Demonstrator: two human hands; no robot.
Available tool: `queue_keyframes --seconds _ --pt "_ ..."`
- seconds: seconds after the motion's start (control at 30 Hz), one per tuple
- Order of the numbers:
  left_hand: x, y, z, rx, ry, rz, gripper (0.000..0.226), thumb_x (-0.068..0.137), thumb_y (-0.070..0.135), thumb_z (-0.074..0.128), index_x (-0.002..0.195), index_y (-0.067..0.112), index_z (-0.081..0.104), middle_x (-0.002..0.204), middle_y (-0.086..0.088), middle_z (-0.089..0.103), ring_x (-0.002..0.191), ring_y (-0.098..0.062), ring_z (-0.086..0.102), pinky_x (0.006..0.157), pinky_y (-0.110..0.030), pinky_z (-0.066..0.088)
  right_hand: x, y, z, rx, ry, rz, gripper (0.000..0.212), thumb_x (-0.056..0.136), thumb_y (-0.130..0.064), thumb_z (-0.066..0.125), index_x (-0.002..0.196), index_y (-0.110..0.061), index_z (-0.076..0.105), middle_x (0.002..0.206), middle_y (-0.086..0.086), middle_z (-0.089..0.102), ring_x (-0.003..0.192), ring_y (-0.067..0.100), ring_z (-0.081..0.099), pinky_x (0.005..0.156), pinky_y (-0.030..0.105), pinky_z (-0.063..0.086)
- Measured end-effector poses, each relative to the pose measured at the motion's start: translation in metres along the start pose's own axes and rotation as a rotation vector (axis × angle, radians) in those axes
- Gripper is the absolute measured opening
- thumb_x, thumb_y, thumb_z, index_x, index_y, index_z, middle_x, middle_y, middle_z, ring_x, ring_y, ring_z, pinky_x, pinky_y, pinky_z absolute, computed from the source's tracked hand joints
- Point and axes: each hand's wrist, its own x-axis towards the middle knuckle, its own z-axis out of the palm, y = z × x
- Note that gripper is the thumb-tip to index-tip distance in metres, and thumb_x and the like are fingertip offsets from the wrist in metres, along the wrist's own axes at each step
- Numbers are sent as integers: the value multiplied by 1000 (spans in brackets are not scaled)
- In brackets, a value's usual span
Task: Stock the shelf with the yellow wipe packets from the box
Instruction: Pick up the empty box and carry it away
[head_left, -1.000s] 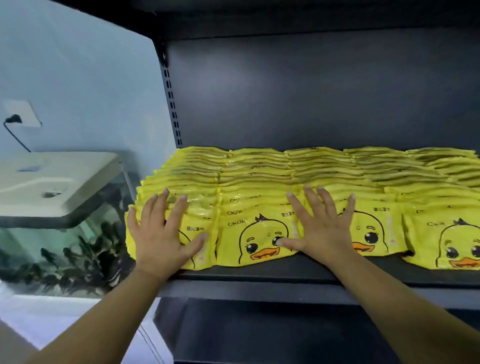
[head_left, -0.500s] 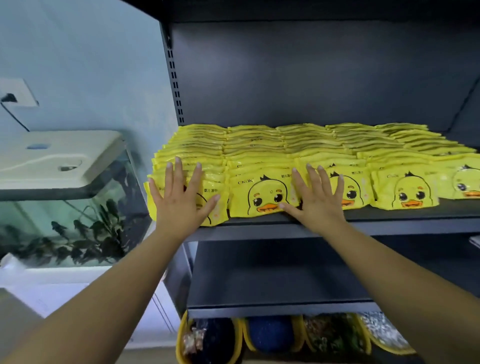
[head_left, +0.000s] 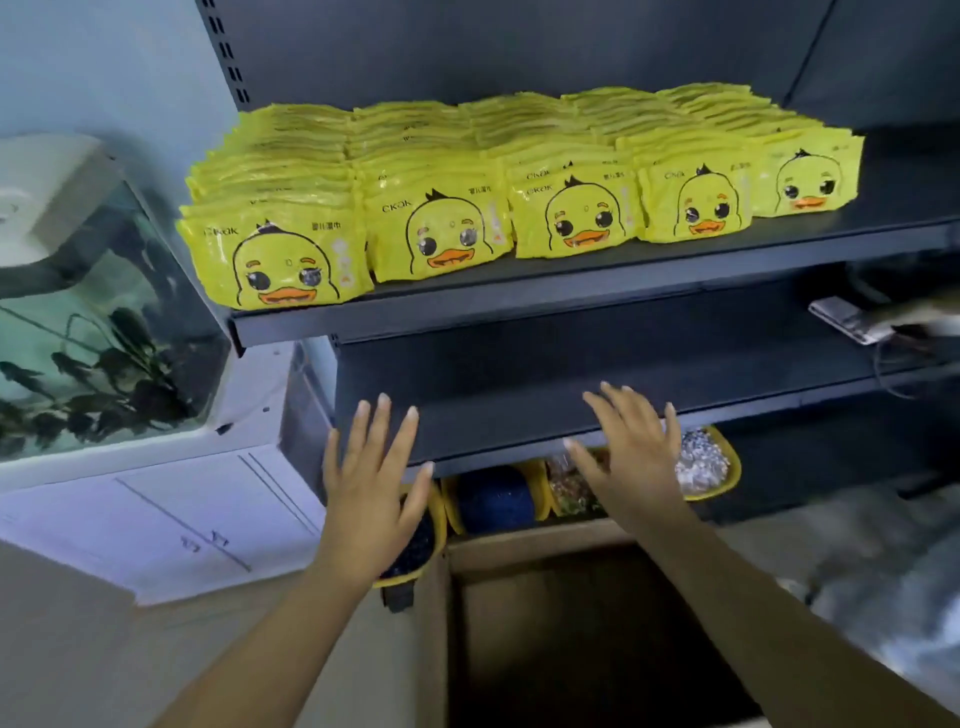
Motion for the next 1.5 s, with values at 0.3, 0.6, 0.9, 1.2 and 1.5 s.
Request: queue_keyframes --seconds 0.3,0.6,0.9,1.2,1.5 --pt "-127 10 59 -63 -432 -88 58 97 49 10 128 12 41 127 -21 55 123 -28 33 93 -41 31 -148 78 60 -50 -379 398 49 92 -53 31 132 -29 45 134 -6 51 130 14 40 114 38 14" --pt "-198 39 102 -40 -774 -370 65 81 40 31 119 -6 58 117 -31 58 107 -50 56 77 -59 48 -211 161 86 59 -624 600 45 96 -40 38 136 -21 39 132 3 52 122 22 47 101 36 37" --pt "-223 34 178 -95 -828 -767 61 96 37 41 147 12 17 152 -11 22 140 -29 21 112 -40 22 -220 240 132 -46 -556 842 59 91 -34 51 140 -10 30 142 16 36 126 38 36 100 50 36" --pt "-232 10 268 -182 -666 -1138 45 92 29 52 130 5 45 125 -22 54 113 -41 51 88 -41 41 -204 303 193 85 -519 1055 46 94 -34 47 126 -1 46 107 23 57 94 36 53 71 30 33" --pt "-234 13 269 -84 -636 -1129 36 93 21 51 121 -1 53 116 -27 58 108 -43 54 84 -41 43 -205 321 206 9 -545 1083 42 97 -30 44 115 7 53 109 29 57 102 41 54 72 33 33"
